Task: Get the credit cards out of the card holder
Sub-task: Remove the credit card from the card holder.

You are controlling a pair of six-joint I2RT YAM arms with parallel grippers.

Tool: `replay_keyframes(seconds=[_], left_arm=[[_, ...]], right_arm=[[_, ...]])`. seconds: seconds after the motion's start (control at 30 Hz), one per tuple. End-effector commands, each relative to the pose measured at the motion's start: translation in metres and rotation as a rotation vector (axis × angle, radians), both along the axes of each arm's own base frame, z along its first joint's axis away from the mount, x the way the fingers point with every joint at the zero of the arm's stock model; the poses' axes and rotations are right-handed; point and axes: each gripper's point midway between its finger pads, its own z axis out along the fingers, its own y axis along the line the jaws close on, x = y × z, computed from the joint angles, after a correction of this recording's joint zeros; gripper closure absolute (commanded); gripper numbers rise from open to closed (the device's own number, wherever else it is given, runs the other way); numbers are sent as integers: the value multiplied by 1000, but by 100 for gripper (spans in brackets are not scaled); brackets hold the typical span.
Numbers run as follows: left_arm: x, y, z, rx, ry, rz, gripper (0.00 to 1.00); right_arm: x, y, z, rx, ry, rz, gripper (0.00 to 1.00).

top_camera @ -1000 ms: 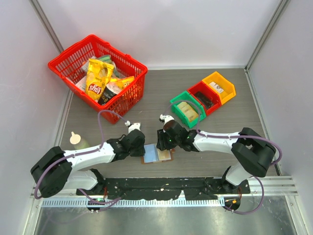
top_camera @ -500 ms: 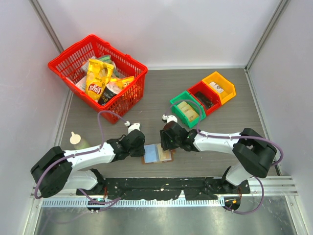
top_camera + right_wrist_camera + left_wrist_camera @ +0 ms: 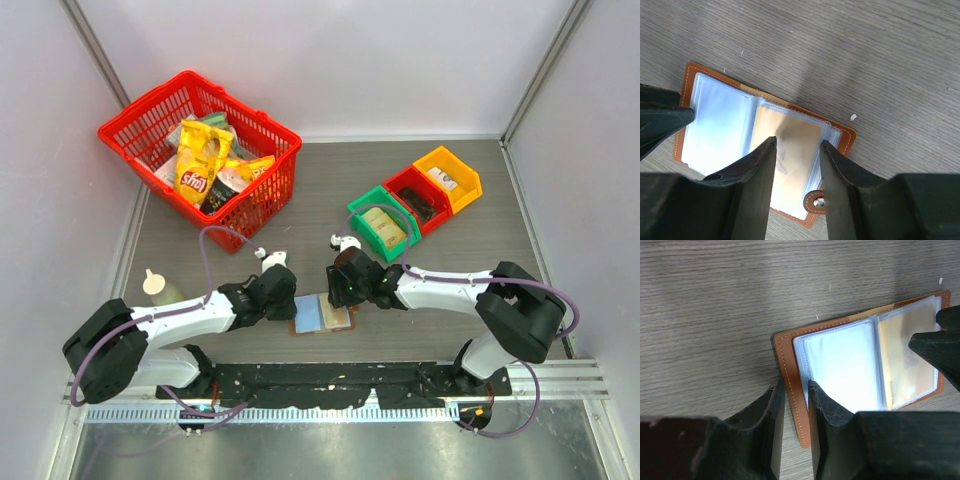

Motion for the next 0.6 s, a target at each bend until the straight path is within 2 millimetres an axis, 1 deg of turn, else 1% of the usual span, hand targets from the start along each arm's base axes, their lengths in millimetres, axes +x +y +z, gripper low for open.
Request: replay_keyframes(seconds=[0.0,0.27,0.3,0.5,0.57], left_arm=[[0,-5,2,-27,-4,-1,72],[0,-6,2,-29,-5,-2,72],[0,-5,3,-30,-6,0,72],[1,-6,4,-34,-12,4,73],[1,-6,4,-33,-11,4,72]], right_arm=[[6,25,30,106,-45,36,57],[3,35,44,161,-58,62,61],[-1,39,49,188,-44,85,62],[-9,49,68,255,-47,124,62],[-12,51,71,267,-40,136,62]])
